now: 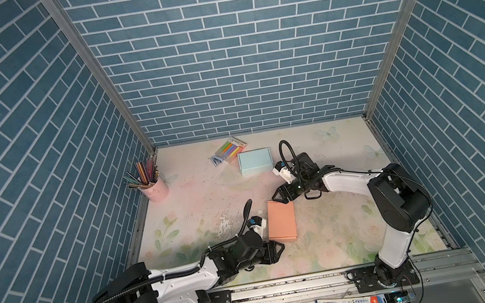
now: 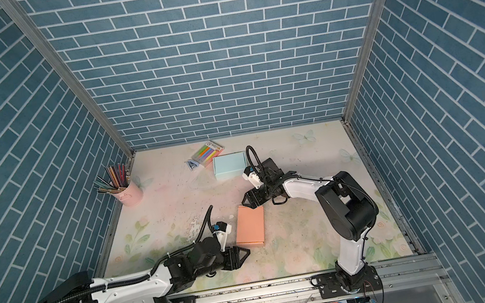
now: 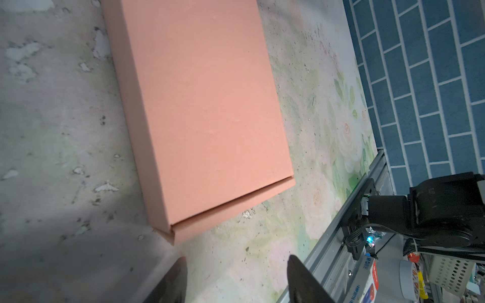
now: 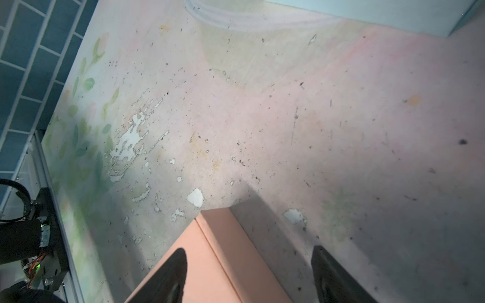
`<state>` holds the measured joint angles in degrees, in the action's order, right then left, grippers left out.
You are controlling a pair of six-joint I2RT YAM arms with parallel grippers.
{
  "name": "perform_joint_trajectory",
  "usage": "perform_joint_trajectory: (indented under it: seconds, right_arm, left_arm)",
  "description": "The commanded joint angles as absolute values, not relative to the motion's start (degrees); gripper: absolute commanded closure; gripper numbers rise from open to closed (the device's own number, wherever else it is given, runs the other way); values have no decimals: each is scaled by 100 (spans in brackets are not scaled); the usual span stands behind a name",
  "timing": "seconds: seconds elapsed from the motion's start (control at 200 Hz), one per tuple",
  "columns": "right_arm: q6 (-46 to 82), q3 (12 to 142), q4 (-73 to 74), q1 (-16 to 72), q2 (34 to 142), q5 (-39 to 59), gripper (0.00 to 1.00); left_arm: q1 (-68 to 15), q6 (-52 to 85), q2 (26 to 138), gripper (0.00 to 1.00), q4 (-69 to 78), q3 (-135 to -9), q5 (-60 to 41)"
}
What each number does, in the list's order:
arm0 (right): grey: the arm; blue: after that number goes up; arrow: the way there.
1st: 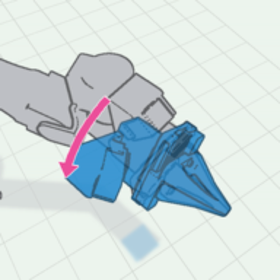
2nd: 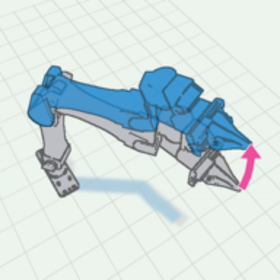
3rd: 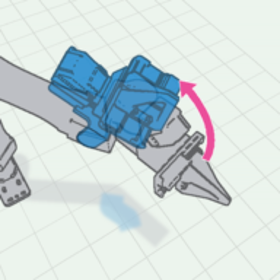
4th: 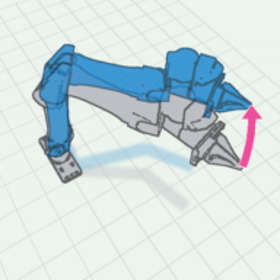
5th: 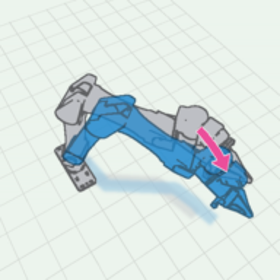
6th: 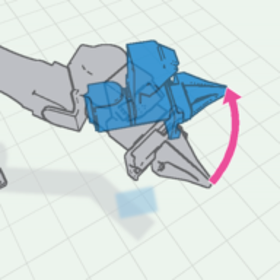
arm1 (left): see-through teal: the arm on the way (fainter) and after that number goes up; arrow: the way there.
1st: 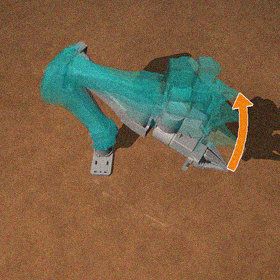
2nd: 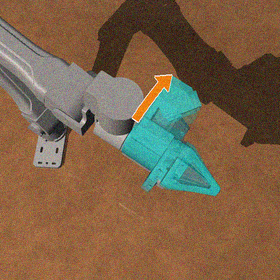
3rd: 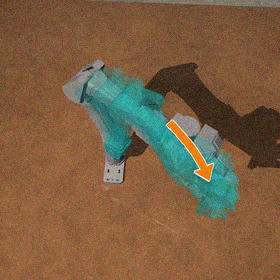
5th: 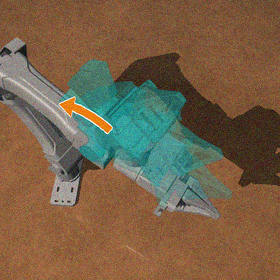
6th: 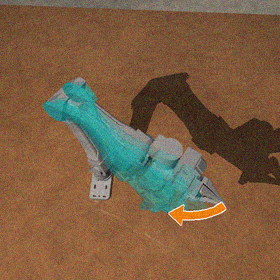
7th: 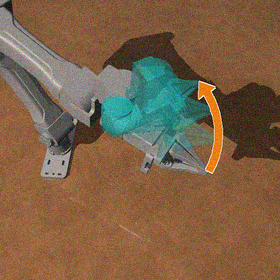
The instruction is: Fold the paper box
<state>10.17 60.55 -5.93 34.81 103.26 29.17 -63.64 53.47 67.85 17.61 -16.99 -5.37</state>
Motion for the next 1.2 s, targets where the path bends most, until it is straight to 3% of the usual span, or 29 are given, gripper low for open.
perform_joint_trajectory:
  seconds: [0.0, 0.51, 0.845, 1.195]
  right_arm:
    - [935, 5998, -430, 3463, 10414, 3358, 27]
    - [1090, 5285, -326, 3496, 9982, 3382, 47]
    - [1405, 4350, -192, 3555, 9171, 3164, 48]
    - [1753, 3670, 47, 3526, 8486, 2785, 48]
  left_arm:
    - [-6363, 5319, 6946, 39, 2034, -1851, -449]
    - [-5702, 5147, 7207, 43, 2427, -1731, -795]
    - [-5123, 4822, 7515, 46, 2497, -1925, -1069]
    - [-5051, 4262, 8464, 48, 2431, -2943, -1300]
